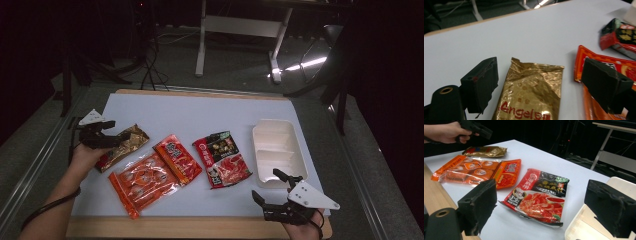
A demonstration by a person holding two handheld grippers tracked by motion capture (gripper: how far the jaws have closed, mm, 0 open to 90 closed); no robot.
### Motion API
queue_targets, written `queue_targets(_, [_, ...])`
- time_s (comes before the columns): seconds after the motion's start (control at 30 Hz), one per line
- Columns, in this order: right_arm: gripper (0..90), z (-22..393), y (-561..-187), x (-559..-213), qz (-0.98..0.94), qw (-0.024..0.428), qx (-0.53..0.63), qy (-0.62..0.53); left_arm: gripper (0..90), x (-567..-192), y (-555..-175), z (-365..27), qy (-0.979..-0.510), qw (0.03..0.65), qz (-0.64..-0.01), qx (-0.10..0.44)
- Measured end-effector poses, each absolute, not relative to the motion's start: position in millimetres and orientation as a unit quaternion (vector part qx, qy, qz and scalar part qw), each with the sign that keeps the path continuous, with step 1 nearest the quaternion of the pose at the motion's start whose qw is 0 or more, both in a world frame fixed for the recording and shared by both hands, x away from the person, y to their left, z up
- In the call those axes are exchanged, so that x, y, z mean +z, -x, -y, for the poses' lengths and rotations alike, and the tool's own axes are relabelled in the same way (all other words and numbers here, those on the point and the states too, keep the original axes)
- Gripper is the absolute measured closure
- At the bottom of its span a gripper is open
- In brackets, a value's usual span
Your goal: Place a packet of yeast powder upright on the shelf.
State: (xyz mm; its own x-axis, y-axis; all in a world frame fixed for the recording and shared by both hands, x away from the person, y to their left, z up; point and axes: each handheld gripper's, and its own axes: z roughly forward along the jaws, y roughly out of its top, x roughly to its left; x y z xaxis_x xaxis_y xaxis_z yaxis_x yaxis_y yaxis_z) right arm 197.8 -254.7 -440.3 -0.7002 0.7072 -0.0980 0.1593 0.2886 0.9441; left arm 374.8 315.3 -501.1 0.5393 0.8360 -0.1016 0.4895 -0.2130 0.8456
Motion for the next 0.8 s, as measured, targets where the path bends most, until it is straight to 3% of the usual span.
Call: queue_targets(0.8, [11.0,254.5,-197.9,-443.4,-0.764,0.256,0.519,-0.287,41.3,-529.5,-428.6,-300.9,-0.784,0.360,-0.480,0.161])
